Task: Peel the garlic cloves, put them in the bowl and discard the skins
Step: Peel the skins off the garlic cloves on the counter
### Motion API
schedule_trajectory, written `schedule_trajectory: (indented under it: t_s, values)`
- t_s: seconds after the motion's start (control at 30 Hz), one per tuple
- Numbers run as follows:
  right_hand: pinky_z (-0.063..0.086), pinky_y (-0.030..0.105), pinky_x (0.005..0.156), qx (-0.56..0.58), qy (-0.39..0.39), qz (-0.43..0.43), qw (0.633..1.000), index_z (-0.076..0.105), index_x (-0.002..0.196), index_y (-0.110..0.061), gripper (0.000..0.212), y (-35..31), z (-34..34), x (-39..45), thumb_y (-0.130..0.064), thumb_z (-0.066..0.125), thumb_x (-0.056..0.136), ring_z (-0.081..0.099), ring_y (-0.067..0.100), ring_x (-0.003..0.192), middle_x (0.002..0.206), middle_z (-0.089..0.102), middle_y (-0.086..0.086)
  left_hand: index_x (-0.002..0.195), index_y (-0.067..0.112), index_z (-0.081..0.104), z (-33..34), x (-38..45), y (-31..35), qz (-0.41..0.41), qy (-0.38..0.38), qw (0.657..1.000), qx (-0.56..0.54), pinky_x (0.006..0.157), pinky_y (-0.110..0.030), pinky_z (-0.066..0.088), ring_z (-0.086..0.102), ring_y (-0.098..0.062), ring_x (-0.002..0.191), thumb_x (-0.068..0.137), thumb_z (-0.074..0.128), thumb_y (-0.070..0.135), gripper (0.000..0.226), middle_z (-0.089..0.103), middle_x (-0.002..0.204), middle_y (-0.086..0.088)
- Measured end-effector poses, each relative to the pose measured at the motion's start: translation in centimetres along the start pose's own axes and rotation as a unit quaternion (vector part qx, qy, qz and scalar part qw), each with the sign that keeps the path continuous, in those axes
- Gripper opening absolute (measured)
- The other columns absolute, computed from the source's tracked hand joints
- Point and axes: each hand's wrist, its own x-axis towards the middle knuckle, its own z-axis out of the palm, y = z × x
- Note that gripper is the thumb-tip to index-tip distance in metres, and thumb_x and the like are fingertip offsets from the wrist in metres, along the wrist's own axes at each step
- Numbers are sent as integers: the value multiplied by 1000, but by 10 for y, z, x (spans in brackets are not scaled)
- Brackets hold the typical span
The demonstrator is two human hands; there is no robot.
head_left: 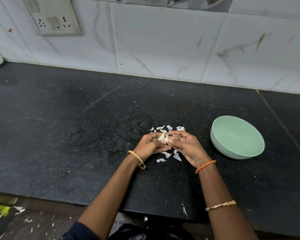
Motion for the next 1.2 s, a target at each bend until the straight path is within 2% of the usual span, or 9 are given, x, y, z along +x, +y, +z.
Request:
schedule_trajectory:
  t_s: [0.1, 0.23, 0.3, 0.4, 0.63, 0.73, 0.87, 1.03, 1.2]
  values:
    - [58, 28, 81, 11, 11, 1, 1000, 57, 111, -6, 39, -1, -2, -1, 9, 70, 77, 69, 19, 80, 84, 69, 11, 98, 7, 57, 2, 0, 10, -41, 6, 998, -49, 60, -24, 56, 67, -16, 65, 90, 34, -10, 30, 66, 73, -11]
    - [58, 25, 69, -16, 26, -18, 999, 57, 108, -9, 43, -5, -1, -5, 9, 74, 73, 72, 19, 76, 84, 71, 17, 91, 10, 62, 4, 0, 10, 5, 38, 995, 96, 52, -17, 50, 60, -6, 57, 89, 63, 5, 5, 63, 76, -4]
    - [58, 23, 65, -20, 25, -20, 999, 57, 109, -9, 42, -8, -1, -6, 10, 72, 75, 72, 18, 73, 85, 71, 17, 91, 9, 65, 0, 2, 9, 40, 38, 988, 142, 52, -16, 50, 62, -4, 58, 83, 70, 4, 10, 66, 76, -4]
    - [57, 22, 64, -28, 19, -20, 999, 55, 110, -11, 42, -9, -1, -6, 11, 70, 78, 71, 16, 71, 83, 70, 16, 91, 3, 68, -2, 2, 9, 47, 51, 987, 145, 55, -13, 51, 63, -2, 55, 79, 72, 1, 12, 67, 73, -4]
    - [58, 24, 67, -63, 13, -49, 997, 59, 109, -6, 37, -5, 0, -4, 11, 70, 78, 70, 17, 70, 78, 70, 11, 93, -8, 67, 3, 0, 9, 30, 69, 996, 55, 61, -17, 56, 69, -11, 60, 80, 67, -10, 14, 68, 68, -8]
    - [59, 26, 71, -72, 14, -70, 995, 64, 102, -6, 30, -3, 0, -3, 11, 70, 78, 69, 18, 71, 76, 70, 10, 93, -8, 66, 6, 1, 11, -9, 83, 997, -4, 61, -17, 57, 69, -12, 60, 80, 65, -12, 13, 70, 64, -7]
    - [57, 22, 68, -75, 15, -87, 993, 67, 89, -6, 22, 1, 0, -3, 13, 69, 77, 69, 15, 71, 78, 69, 10, 94, -9, 66, 3, 2, 16, -72, 75, 992, -70, 61, -18, 57, 71, -16, 62, 81, 62, -13, 14, 71, 67, -11]
    - [58, 22, 70, -61, -13, -71, 996, 67, 91, -3, 22, 0, -3, -3, 14, 67, 78, 69, 16, 72, 81, 70, 11, 88, -3, 67, -4, 3, 20, -123, 53, 986, -97, 61, -17, 57, 71, -15, 62, 84, 58, -13, 14, 71, 69, -12]
    - [59, 24, 72, -16, -4, -26, 1000, 68, 86, -1, 12, -6, 2, -2, 9, 67, 81, 70, 18, 72, 82, 70, 14, 84, -1, 66, 1, 4, 21, -98, 66, 990, -81, 61, -16, 57, 69, -12, 59, 85, 59, -11, 12, 71, 65, -8]
